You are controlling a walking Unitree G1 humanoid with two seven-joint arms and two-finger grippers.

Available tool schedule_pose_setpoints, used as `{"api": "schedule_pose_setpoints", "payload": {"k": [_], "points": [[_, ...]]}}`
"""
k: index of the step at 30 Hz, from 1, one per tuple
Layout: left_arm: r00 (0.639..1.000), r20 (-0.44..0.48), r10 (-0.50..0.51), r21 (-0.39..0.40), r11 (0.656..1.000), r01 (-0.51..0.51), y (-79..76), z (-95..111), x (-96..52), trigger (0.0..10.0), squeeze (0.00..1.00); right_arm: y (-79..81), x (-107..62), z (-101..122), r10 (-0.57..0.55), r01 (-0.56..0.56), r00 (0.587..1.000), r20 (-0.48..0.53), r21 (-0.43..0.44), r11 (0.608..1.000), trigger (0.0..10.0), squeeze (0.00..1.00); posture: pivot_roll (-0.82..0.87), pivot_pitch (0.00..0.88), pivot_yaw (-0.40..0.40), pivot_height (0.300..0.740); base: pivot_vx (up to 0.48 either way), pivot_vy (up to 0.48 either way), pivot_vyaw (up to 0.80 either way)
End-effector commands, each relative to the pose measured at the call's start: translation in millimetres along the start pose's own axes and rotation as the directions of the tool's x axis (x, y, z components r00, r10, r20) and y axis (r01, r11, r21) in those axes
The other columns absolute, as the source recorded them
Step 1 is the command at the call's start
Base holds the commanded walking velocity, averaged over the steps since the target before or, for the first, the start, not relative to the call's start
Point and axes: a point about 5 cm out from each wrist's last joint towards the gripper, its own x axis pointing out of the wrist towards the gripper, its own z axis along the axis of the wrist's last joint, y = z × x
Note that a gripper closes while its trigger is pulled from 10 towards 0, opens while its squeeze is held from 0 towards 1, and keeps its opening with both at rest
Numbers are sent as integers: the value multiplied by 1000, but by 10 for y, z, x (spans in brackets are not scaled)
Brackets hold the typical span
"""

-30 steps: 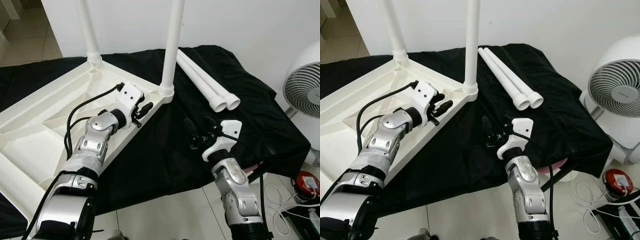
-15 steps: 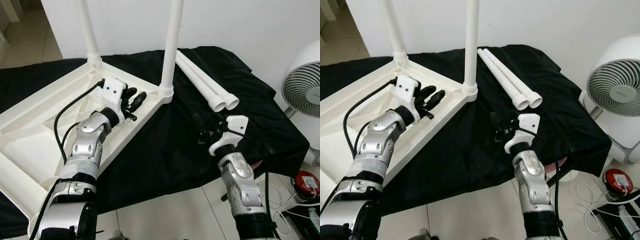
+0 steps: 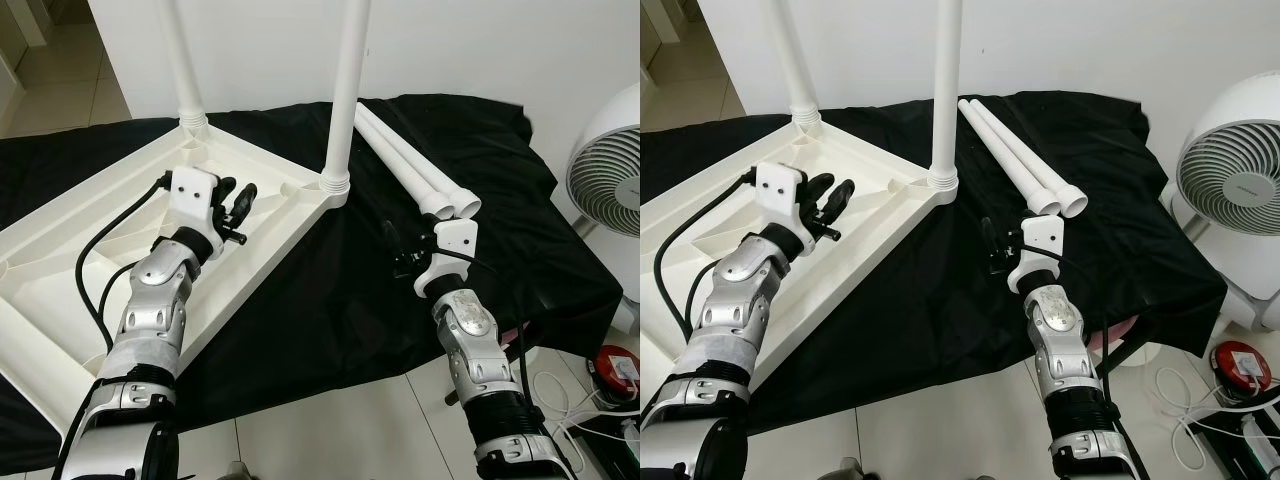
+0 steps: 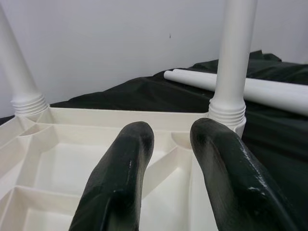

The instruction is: Building children table

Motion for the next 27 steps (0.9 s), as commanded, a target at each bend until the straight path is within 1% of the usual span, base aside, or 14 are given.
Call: {"api": "schedule_pose_setpoints", "payload": {"k": [1,3,4,5,7,9,11,13,15,17,19,21,23,27], "points": [[999,-11,-46,8,999,46,-15,-45,-34,10000,0,-10,-11,-28,3,-3,1000,-7,1,1000,10000,0,-8,0,13,740,0,0,0],[991,-26,-129,-1,992,129,-34,-134,-253,10000,0,-28,-51,-76,0,0,1000,-21,3,1000,10000,0,-7,0,12,740,0,0,0],[991,-26,-129,-1,992,129,-34,-134,-253,10000,0,-28,-51,-76,0,0,1000,-21,3,1000,10000,0,-7,0,12,740,0,0,0],[980,-36,-198,-7,980,198,-73,-158,-370,10000,0,-38,-70,-91,0,0,1000,-24,2,1000,10000,0,-1,0,5,740,0,0,0],[980,-36,-198,-7,980,198,-73,-158,-370,10000,0,-38,-70,-91,0,0,1000,-24,2,1000,10000,0,-1,0,5,740,0,0,0],[943,-70,-324,-21,946,323,-151,-194,-588,10000,0,-61,-92,-128,-3,3,1000,-27,-10,1000,10000,0,4,0,2,740,0,0,0],[943,-70,-324,-21,946,323,-151,-194,-588,10000,0,-61,-92,-128,-3,3,1000,-27,-10,1000,10000,0,4,0,2,740,0,0,0],[902,-110,-418,-35,909,416,-191,-210,-752,10000,0,-81,-103,-162,1,-1,1000,-29,-21,1000,10000,0,13,0,-4,740,0,0,0],[902,-110,-418,-35,909,416,-191,-210,-752,10000,0,-81,-103,-162,1,-1,1000,-29,-21,1000,10000,0,13,0,-4,740,0,0,0],[865,-152,-478,-48,878,476,-201,-224,-873,10000,0,-83,-121,-178,7,-7,999,-33,-22,1000,10000,0,17,0,-8,740,0,0,0],[865,-152,-478,-48,878,476,-201,-224,-873,10000,0,-83,-121,-178,7,-7,999,-33,-22,1000,10000,0,17,0,-8,740,0,0,0],[847,-174,-503,-45,863,503,-194,-228,-942,10000,0,-85,-134,-190,9,-10,999,-36,-24,1000,10000,0,20,0,-6,740,0,0,0],[808,-230,-542,-59,837,545,-164,-250,-1083,10000,0,-94,-156,-206,14,-15,999,-39,-28,1000,10000,0,24,0,-7,740,0,0,0],[781,-279,-559,-78,824,561,-132,-270,-1177,10000,0,-102,-168,-212,15,-16,999,-40,-30,999,10000,0,22,0,-4,740,0,0,0]]}}
